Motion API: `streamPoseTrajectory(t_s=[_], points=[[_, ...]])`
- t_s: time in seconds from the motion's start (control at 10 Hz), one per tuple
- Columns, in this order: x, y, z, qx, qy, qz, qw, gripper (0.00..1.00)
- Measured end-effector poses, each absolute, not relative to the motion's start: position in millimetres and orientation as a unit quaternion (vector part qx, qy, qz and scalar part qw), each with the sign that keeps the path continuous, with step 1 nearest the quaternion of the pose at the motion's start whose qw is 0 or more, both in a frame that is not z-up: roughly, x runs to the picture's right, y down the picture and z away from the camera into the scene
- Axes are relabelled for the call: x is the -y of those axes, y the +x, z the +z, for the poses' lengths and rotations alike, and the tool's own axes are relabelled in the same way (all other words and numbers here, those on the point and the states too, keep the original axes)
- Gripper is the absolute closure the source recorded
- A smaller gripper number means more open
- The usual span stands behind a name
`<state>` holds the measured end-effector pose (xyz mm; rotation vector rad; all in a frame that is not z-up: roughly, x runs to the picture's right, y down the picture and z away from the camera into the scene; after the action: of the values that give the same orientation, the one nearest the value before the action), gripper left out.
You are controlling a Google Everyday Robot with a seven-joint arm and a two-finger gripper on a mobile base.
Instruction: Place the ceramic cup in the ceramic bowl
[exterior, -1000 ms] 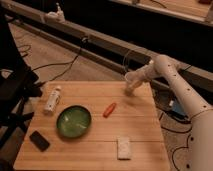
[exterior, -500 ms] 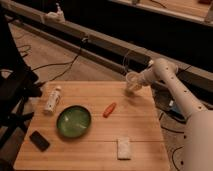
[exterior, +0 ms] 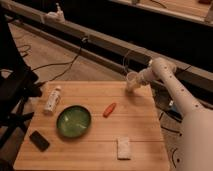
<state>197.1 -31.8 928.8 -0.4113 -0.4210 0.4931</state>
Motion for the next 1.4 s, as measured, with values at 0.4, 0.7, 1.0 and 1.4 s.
streamPoseTrajectory(t_s=[0.4,0.7,1.0,1.4], points=[[77.8,163.9,881.8,0.223,-0.17,0.182,0.943,1.0],[94.5,119.4,833.0,0.257,-0.153,0.127,0.946,1.0],[73.4,56.9,786.9,0.308,-0.173,0.075,0.933,1.0],[24.7,-0.3,744.9,0.337,-0.215,0.005,0.917,1.0]])
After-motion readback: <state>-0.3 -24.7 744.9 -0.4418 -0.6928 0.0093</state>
